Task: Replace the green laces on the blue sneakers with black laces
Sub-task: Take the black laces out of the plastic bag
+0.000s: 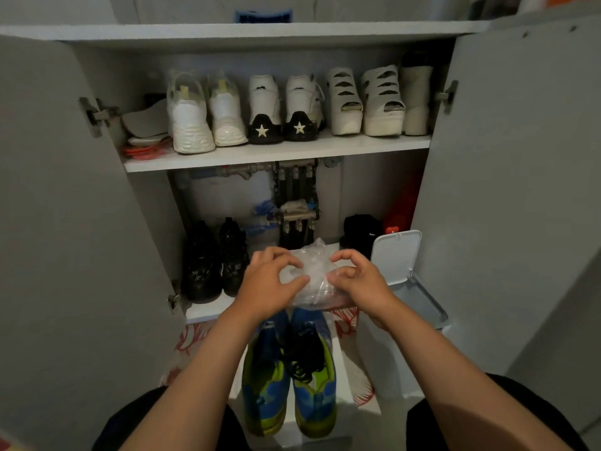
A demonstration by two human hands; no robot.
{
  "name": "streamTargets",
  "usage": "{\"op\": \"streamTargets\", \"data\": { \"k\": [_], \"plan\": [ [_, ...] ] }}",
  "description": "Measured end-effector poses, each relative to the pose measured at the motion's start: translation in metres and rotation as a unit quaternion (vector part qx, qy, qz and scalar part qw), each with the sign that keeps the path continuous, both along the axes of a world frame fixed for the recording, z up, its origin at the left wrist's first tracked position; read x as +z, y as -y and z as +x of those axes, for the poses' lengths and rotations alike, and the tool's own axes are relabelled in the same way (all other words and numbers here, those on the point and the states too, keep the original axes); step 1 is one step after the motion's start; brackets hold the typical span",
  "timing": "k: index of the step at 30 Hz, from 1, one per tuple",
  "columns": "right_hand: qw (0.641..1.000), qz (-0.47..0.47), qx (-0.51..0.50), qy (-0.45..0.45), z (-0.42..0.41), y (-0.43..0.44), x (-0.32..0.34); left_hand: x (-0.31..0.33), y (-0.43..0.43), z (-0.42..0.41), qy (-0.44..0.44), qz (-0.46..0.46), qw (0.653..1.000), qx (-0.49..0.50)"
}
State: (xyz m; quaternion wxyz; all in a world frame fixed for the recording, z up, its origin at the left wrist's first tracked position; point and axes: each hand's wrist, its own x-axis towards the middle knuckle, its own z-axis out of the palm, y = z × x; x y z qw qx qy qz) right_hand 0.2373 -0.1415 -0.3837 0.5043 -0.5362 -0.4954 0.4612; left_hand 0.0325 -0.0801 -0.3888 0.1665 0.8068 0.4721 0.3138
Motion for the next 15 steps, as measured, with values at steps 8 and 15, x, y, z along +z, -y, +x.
{"op": "streamTargets", "data": {
  "k": [8, 15],
  "plan": [
    [0.999, -0.019, -0.023, -0.017, 0.08, 0.007, -0.015, -0.022, 0.004, 0.094, 0.03, -0.212, 0.968, -0.129],
    [0.954, -0.026, -0.049, 0.295, 0.148, 0.001, -0.054, -0.048, -0.02, 0.162, -0.018, -0.19, 0.971, -0.145]
  ]
}}
